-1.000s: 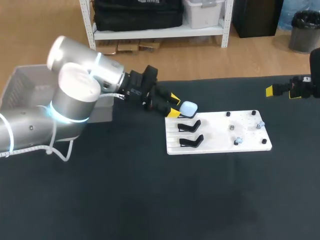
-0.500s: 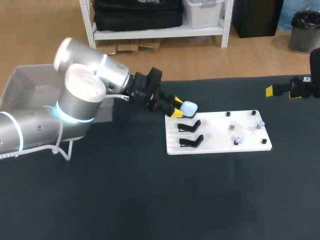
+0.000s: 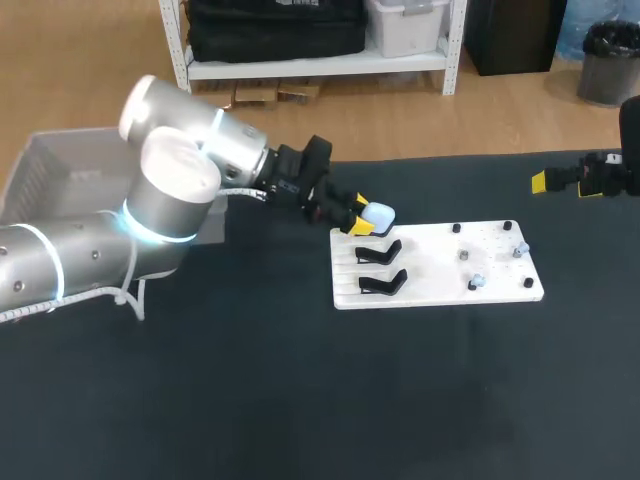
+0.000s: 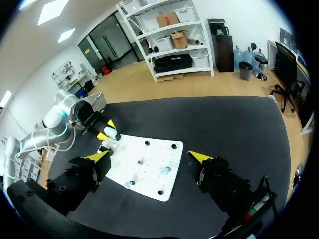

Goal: Pick up each earbud case from the left stands, insert the matching earbuds, close the lid, and place the case in the box.

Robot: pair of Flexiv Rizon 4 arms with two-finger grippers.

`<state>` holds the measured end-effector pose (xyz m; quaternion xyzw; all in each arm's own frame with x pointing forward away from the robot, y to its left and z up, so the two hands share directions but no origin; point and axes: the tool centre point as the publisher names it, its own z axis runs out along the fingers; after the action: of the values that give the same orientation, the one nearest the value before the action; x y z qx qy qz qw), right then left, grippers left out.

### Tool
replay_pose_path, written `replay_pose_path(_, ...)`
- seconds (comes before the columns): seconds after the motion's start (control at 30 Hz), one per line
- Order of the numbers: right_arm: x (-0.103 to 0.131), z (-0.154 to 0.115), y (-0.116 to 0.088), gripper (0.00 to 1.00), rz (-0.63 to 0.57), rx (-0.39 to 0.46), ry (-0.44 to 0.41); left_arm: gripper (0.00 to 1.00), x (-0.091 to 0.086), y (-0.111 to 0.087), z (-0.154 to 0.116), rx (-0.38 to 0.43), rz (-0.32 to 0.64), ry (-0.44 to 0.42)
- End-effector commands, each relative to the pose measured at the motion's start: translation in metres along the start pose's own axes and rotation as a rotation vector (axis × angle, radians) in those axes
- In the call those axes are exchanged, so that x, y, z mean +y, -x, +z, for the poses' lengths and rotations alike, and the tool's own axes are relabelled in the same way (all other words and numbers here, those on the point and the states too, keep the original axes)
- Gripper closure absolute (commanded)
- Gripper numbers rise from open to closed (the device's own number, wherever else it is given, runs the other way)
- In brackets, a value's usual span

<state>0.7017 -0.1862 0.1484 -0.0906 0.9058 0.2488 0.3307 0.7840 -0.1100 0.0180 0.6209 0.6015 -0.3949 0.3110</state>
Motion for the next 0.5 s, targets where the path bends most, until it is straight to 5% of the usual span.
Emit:
replay_pose_path(0.03, 0.0007, -0.0004, 0.0, 0.0, 0.0, 0.001, -0.004, 0.56, 0.0041, -0.0002, 0.0032, -0.003, 0.0, -0.005)
replay_pose_path(0.5, 0.0007, -0.0004, 0.0, 0.0, 0.0, 0.001, -0.004, 0.66, 0.0045, -0.0005, 0.0067, -0.008, 0.0, -0.004)
